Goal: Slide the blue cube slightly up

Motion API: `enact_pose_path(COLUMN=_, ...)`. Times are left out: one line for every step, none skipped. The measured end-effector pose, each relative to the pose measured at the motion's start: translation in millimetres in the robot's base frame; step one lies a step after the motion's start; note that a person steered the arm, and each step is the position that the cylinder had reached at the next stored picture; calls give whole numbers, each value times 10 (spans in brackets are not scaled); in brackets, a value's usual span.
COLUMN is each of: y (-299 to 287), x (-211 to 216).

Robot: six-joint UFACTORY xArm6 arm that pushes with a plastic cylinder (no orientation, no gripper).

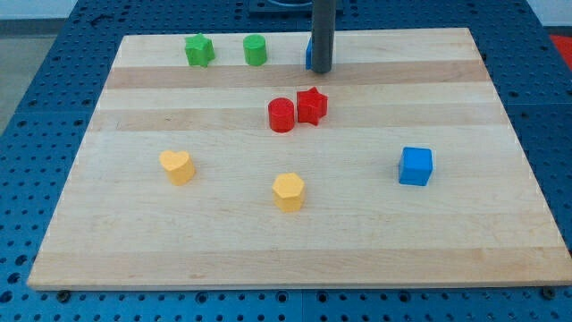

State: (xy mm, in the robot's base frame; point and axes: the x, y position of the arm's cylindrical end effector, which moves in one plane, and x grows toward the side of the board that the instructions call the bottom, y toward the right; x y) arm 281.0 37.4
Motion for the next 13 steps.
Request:
enact_pose_path(y=0, x=0)
enact_pose_path(y=0, x=-33)
enact_pose_path(y=0, x=-93)
enact_pose_path(y=1, x=-94)
enact_pose_path(y=394, x=16)
enact_pose_path(y=814, x=333)
enact_pose_path(y=817, x=710)
enact_pose_path(y=800, x=1111)
enact_pose_path(y=613, x=1520)
enact_pose_path(y=315, x=1738)
enact_pose_path(y=266, x=2130)
enact_pose_path(y=438, x=2522)
enact_pose_path(y=809, x=2449)
